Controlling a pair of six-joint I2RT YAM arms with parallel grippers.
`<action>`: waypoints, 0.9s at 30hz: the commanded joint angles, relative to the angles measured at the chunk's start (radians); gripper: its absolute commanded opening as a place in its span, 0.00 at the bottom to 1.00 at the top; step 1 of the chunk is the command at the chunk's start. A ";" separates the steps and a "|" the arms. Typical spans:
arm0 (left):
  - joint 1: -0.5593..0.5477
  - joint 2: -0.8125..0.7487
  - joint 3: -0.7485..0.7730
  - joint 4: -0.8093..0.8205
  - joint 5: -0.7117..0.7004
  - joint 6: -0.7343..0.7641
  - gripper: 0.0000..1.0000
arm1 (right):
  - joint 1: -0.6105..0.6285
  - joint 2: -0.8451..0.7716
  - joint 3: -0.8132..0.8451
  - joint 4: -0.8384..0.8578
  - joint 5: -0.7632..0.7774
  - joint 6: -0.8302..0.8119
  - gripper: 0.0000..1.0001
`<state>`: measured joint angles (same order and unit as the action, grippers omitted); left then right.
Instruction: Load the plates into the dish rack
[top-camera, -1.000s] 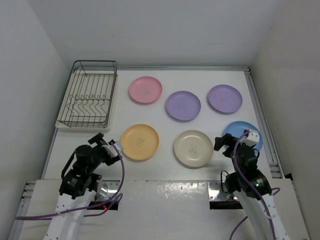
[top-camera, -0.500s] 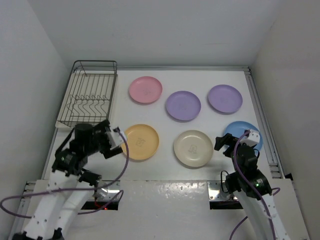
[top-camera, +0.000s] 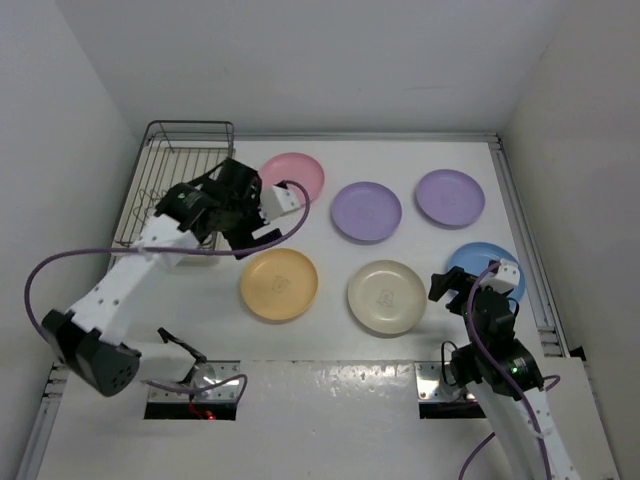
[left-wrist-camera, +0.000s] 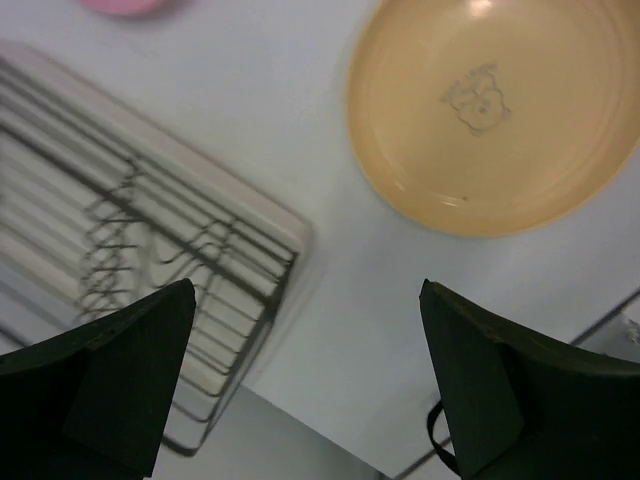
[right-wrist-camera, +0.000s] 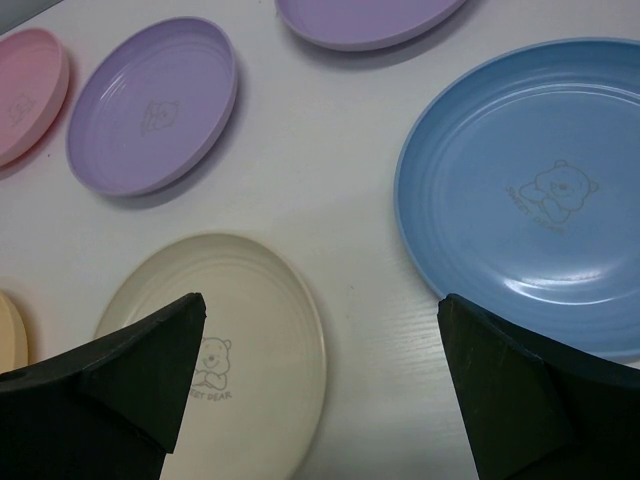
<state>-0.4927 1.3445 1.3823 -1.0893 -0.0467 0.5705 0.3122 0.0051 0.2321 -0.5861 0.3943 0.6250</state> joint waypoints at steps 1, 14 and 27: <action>-0.017 -0.139 0.110 0.057 -0.189 -0.044 1.00 | 0.008 -0.030 0.023 0.014 0.023 -0.010 0.99; 0.040 0.094 -0.216 0.254 0.066 -0.225 0.81 | 0.008 -0.010 0.033 0.000 0.018 0.002 0.99; 0.152 0.524 -0.167 0.439 0.134 -0.284 0.59 | 0.008 -0.025 0.035 -0.003 0.014 0.010 0.99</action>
<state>-0.3637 1.8160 1.1957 -0.6777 0.0509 0.3000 0.3122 0.0051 0.2333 -0.6071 0.3935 0.6289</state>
